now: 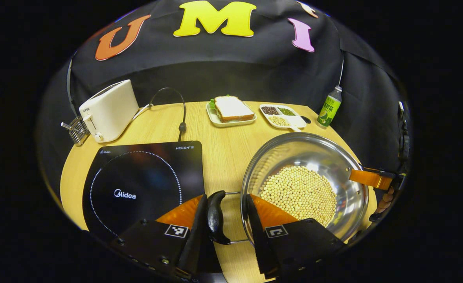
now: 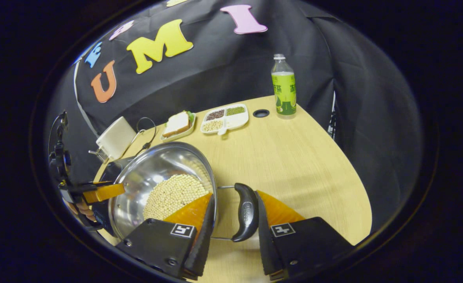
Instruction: First push the handle of the pot to place it horizontally, then grasp the pot with both hands and set it on the induction cooktop.
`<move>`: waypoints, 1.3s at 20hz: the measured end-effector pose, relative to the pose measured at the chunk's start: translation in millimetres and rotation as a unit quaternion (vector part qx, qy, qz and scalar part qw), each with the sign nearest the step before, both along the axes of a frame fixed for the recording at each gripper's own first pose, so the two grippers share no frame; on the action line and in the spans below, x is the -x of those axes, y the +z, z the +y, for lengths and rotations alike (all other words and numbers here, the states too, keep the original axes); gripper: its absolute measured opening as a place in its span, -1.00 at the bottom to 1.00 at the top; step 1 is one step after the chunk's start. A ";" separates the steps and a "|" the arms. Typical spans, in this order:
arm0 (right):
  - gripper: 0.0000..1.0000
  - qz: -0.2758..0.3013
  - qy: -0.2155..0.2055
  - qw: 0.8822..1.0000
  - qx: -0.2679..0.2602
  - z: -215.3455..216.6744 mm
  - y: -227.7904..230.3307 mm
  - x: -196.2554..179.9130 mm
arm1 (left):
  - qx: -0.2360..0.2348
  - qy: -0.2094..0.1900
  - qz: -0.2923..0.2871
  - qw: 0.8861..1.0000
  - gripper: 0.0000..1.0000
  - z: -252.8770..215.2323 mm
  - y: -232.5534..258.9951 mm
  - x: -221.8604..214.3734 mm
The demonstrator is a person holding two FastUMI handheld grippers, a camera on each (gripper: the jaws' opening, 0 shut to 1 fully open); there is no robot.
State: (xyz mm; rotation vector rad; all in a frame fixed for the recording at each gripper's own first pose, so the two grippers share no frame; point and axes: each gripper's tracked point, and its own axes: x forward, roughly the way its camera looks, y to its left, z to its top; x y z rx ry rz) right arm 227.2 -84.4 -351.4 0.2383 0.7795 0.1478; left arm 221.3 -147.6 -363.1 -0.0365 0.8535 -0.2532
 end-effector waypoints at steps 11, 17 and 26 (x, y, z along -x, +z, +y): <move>0.11 -0.016 0.019 1.000 0.014 54.4 74.5 13.1 | 0.028 0.027 -0.018 0.999 0.12 59.8 61.3 11.4; 0.11 -0.030 0.044 0.998 0.021 124.3 121.5 3.4 | 0.039 0.054 -0.032 0.997 0.11 127.8 105.7 3.2; 0.11 -0.032 0.086 0.996 0.013 244.4 135.9 -25.6 | 0.036 0.104 -0.038 0.993 0.11 241.3 112.4 -13.6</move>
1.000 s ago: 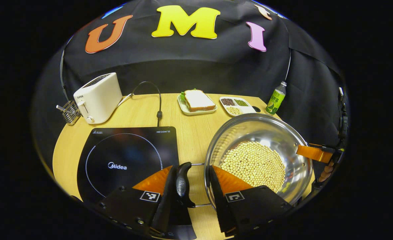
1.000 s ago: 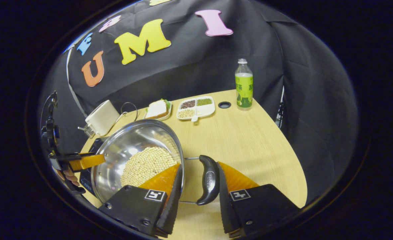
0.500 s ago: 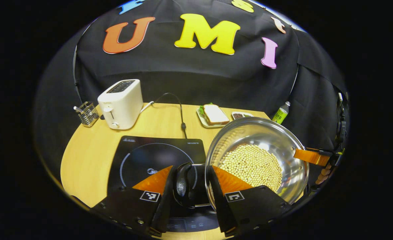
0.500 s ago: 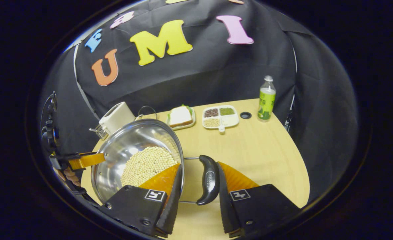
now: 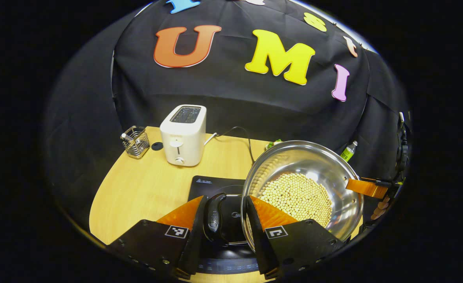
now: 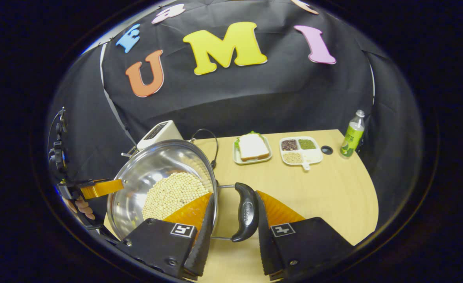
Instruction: First push the handle of the pot to place it horizontally, then grasp the pot with both hands and set it on the induction cooktop.
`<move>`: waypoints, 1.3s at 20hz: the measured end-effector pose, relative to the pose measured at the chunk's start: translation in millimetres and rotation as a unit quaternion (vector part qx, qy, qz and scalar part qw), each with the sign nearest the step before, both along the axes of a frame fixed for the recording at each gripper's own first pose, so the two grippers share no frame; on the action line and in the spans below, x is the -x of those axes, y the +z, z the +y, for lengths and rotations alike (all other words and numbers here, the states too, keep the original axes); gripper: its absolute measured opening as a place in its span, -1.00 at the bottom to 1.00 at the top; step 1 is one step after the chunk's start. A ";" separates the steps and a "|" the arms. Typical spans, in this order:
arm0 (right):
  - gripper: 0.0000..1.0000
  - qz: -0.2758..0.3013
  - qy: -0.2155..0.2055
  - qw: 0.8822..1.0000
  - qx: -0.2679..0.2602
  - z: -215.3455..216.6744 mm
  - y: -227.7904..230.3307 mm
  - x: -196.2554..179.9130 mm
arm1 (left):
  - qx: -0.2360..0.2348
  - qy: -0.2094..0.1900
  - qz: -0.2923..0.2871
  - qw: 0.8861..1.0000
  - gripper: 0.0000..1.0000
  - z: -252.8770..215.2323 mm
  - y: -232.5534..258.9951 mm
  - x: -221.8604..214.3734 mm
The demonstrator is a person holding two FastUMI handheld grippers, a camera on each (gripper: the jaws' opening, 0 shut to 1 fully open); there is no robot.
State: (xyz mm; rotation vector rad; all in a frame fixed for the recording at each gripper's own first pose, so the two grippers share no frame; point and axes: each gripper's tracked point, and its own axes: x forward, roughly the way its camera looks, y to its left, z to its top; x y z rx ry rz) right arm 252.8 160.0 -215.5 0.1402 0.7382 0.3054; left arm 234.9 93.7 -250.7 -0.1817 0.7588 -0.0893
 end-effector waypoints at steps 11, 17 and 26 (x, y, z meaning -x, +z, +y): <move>0.10 0.039 0.010 0.999 0.004 76.1 -77.2 -11.8 | -0.011 0.016 0.041 0.999 0.12 67.6 -76.0 -9.6; 0.12 0.037 0.009 0.999 0.000 83.2 -87.9 -13.7 | -0.002 0.017 0.010 1.000 0.13 75.0 -87.7 -17.9; 0.14 0.025 0.012 0.998 -0.054 78.7 -96.2 -19.8 | 0.037 0.039 -0.012 0.998 0.20 72.3 -83.8 -14.3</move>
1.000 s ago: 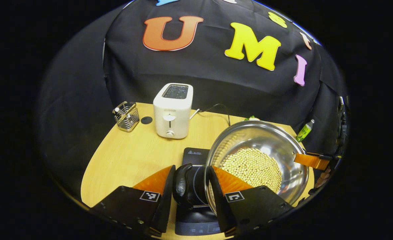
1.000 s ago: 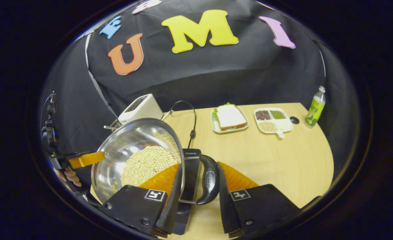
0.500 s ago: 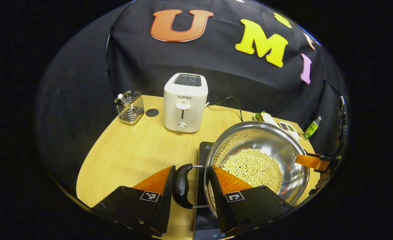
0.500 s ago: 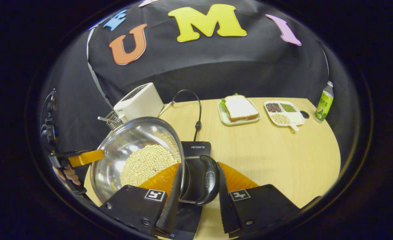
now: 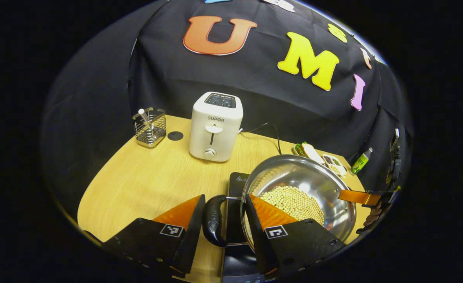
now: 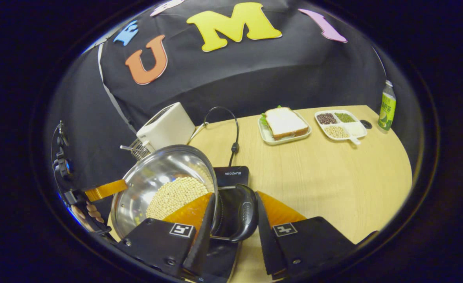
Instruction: First push the handle of the pot to place it horizontally, then grasp the pot with both hands and set it on the induction cooktop.
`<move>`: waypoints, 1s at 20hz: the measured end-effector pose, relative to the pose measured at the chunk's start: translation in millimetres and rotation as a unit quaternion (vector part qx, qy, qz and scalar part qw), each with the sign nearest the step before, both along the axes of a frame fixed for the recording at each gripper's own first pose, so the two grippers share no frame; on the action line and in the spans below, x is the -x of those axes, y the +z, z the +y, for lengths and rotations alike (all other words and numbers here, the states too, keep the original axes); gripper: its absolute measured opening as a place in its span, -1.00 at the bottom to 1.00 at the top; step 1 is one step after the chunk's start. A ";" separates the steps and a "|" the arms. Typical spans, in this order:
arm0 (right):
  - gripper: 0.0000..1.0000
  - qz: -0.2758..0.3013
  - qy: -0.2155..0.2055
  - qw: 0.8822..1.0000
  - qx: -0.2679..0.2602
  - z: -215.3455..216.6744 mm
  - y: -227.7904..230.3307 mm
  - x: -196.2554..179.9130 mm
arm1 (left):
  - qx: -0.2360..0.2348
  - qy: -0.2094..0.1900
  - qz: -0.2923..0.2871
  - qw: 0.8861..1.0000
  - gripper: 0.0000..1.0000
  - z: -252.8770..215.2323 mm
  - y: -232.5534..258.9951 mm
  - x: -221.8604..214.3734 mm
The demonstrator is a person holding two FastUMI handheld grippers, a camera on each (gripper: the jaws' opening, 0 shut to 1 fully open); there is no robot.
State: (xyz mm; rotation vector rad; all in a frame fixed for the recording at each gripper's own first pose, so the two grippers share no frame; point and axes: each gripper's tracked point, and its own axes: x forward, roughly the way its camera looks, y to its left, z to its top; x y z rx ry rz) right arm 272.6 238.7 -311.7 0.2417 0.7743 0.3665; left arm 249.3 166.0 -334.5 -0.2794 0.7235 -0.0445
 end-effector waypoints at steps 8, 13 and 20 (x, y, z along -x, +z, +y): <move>0.80 -0.121 -0.026 0.992 0.030 -50.5 59.0 30.3 | -0.082 0.017 -0.066 0.994 0.92 10.7 47.1 21.6; 0.90 -0.195 -0.046 0.980 0.014 -93.7 110.5 82.4 | -0.114 0.025 -0.125 0.985 0.90 -10.7 111.2 59.5; 0.90 -0.287 -0.077 0.955 0.002 -155.3 189.9 187.6 | -0.092 0.023 -0.250 0.964 0.90 -67.0 228.8 142.4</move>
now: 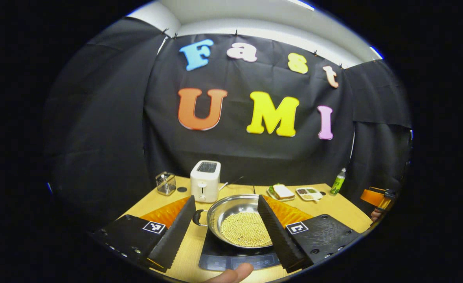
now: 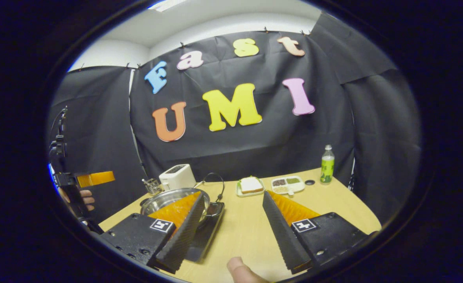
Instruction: First push the handle of the pot to place it horizontally, then grasp the pot with both hands and set it on the induction cooktop.
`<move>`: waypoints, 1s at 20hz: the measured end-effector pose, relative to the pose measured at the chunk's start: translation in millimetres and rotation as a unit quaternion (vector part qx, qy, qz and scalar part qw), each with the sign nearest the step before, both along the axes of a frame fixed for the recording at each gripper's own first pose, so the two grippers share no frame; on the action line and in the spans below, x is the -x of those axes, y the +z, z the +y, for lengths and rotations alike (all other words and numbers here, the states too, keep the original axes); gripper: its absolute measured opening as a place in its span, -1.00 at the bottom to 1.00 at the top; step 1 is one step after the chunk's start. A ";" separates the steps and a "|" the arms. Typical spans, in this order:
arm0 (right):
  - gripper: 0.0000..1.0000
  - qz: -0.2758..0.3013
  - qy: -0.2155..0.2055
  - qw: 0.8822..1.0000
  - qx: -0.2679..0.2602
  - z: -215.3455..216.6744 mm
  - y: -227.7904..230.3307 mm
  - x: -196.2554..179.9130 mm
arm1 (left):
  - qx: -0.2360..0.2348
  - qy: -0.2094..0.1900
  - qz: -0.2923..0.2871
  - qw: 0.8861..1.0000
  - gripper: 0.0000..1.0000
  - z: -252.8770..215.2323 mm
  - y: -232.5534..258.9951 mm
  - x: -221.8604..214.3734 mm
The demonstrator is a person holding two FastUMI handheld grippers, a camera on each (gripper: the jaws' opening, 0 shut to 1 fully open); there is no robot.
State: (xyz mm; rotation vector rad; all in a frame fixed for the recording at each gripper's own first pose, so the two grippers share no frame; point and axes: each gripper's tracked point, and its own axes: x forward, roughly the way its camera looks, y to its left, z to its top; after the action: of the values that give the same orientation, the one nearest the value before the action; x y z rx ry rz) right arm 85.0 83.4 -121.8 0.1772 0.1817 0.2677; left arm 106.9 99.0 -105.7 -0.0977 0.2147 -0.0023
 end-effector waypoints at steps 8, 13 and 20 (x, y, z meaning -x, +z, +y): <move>0.89 -0.081 -0.017 0.997 0.010 -50.1 80.5 110.6 | -0.048 -0.015 -0.075 0.996 0.89 -73.1 73.7 99.7; 0.89 -0.106 -0.021 0.994 0.026 -56.5 100.5 145.4 | -0.051 -0.013 -0.096 0.994 0.94 -96.4 85.7 131.0; 0.87 -0.166 -0.070 0.983 0.042 -82.1 111.4 188.9 | -0.023 -0.030 -0.120 0.992 0.89 -138.6 73.7 168.2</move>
State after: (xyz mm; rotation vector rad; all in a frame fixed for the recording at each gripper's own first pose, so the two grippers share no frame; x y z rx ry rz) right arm -103.9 1.3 -10.5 0.0585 -0.1509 0.1455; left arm -61.3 -39.6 -32.0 -0.0441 -0.0235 -0.0677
